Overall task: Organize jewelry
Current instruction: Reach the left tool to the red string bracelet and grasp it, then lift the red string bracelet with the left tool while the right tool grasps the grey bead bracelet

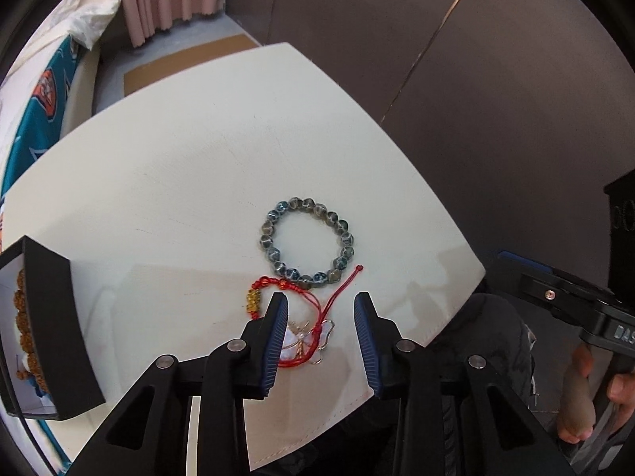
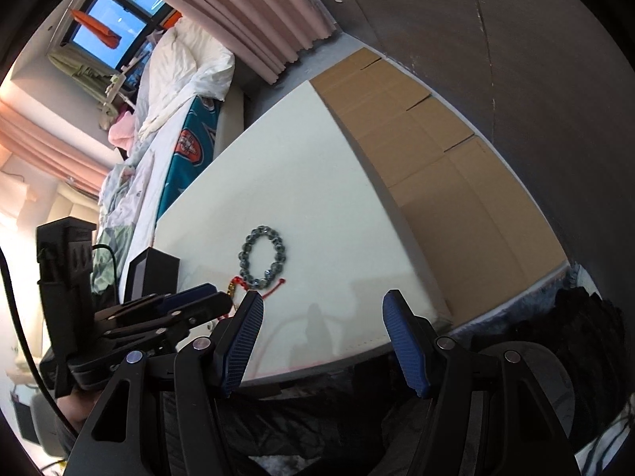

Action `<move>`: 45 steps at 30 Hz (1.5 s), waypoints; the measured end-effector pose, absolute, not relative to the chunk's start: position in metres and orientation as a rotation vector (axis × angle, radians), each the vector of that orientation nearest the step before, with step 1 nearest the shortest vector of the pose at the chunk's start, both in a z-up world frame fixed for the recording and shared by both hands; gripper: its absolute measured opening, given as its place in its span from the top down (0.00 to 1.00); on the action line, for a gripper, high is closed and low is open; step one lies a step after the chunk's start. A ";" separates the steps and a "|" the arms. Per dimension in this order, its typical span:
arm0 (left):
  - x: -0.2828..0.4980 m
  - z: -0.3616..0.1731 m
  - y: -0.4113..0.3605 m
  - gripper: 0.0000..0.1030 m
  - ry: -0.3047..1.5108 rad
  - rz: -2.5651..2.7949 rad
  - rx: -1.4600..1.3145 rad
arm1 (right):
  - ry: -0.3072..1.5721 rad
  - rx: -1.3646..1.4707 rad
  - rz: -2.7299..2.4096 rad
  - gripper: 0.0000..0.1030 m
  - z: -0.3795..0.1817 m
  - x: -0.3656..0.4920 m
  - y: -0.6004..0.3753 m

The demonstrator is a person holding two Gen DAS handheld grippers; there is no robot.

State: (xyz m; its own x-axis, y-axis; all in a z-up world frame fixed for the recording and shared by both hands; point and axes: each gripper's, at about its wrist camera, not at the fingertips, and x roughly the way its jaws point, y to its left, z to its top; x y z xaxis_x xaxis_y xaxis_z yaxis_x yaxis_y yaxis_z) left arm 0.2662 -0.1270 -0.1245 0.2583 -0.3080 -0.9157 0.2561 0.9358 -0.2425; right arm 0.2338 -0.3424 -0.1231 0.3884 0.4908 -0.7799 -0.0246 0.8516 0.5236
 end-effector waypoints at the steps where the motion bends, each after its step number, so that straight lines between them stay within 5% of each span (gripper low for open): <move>1: 0.267 -0.126 -0.129 0.67 1.259 -0.378 -0.040 | 1.134 0.476 0.341 0.38 -0.124 0.233 -0.344; 6: 0.269 -0.143 -0.141 0.75 1.314 -0.340 0.029 | 1.133 0.481 0.333 0.38 -0.125 0.232 -0.349; 9: 0.270 -0.150 -0.144 0.96 1.329 -0.348 0.046 | 1.136 0.481 0.338 0.38 -0.126 0.233 -0.347; 22: 0.269 -0.097 -0.092 0.96 1.197 -0.300 -0.023 | 1.171 0.448 0.421 0.41 -0.130 0.260 -0.302; 28: 0.271 -0.083 -0.064 0.96 1.166 -0.256 -0.055 | 1.217 0.410 0.397 0.57 -0.139 0.281 -0.279; 41: 0.257 -0.058 -0.009 0.96 1.094 -0.201 -0.105 | 1.248 0.125 0.267 0.67 -0.152 0.299 -0.235; 44: 0.255 -0.055 0.000 0.96 1.081 -0.196 -0.123 | 1.244 0.057 0.273 0.89 -0.152 0.298 -0.224; 45: 0.253 -0.053 0.004 0.96 1.074 -0.192 -0.129 | 1.232 0.048 0.277 0.89 -0.151 0.297 -0.222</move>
State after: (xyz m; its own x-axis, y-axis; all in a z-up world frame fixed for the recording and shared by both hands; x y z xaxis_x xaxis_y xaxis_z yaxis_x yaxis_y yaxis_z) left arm 0.2532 0.0043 -0.0525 0.4626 -0.2185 -0.8592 0.0935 0.9758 -0.1978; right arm 0.2969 -0.2224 -0.1509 0.3032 0.2348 -0.9236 -0.1830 0.9655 0.1853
